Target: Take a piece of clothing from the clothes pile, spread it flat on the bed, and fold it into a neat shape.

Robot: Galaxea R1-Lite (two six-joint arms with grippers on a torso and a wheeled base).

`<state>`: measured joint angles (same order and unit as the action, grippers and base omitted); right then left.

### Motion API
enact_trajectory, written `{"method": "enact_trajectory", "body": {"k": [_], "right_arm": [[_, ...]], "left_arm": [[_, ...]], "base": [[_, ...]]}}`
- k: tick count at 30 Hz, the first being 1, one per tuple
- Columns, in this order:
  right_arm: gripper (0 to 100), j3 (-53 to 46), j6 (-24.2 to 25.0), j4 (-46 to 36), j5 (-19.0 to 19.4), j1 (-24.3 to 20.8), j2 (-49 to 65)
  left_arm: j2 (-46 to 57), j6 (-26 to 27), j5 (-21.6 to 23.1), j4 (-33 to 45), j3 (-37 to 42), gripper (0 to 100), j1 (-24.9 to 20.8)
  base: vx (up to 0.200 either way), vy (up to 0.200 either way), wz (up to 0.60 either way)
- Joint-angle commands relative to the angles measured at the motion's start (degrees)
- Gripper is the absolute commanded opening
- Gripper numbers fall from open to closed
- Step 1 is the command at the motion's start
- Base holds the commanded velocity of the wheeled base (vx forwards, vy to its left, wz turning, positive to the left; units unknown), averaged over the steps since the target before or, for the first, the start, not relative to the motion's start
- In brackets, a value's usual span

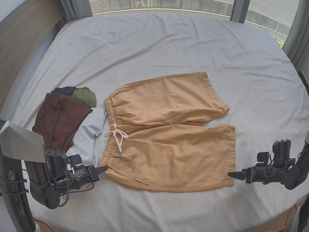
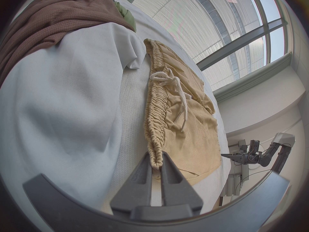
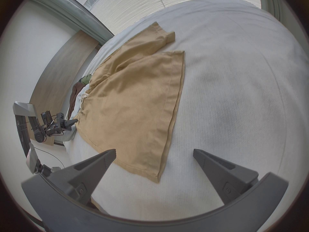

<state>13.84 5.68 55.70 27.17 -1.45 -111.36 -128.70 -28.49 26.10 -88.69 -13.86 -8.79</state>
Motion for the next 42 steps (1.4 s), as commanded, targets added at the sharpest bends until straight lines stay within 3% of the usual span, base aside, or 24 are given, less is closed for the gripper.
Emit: {"method": "enact_trajectory", "body": {"k": [1, 14, 18, 28, 29, 42], "right_arm": [[100, -0.1, 0.1, 0.4, 1.3, -0.2, -4.2], [100, -0.1, 0.9, 0.5, 5.3, -2.3, -8.2], [100, 0.1, 2.1, 0.6, 8.3, -3.0, -8.6], [100, -0.1, 3.5, 3.0, 8.7, -2.5, -8.8], [0, 0.0, 3.6, 3.0, 8.7, -2.4, -8.8], [0, 0.1, 3.5, 3.1, 8.7, -1.8, -8.3]], "left_arm": [[0.0, 0.0, -0.1, -0.1, 0.1, 0, 0.0], [0.0, 0.0, -0.1, -0.1, 0.1, 0, 0.0], [0.0, 0.0, -0.1, -0.1, 0.1, 0, 0.0], [-0.1, 0.0, -0.1, -0.1, 0.1, 0, 0.0], [-0.1, 0.0, -0.1, -0.1, 0.1, 0, 0.0], [-0.2, 0.0, -0.1, 0.0, 0.1, 0, 0.0]], "base": [[0.0, 0.0, 0.0], [0.0, 0.0, 0.0], [0.0, 0.0, 0.0], [0.0, 0.0, 0.0], [0.0, 0.0, 0.0], [0.0, 0.0, 0.0]]}}
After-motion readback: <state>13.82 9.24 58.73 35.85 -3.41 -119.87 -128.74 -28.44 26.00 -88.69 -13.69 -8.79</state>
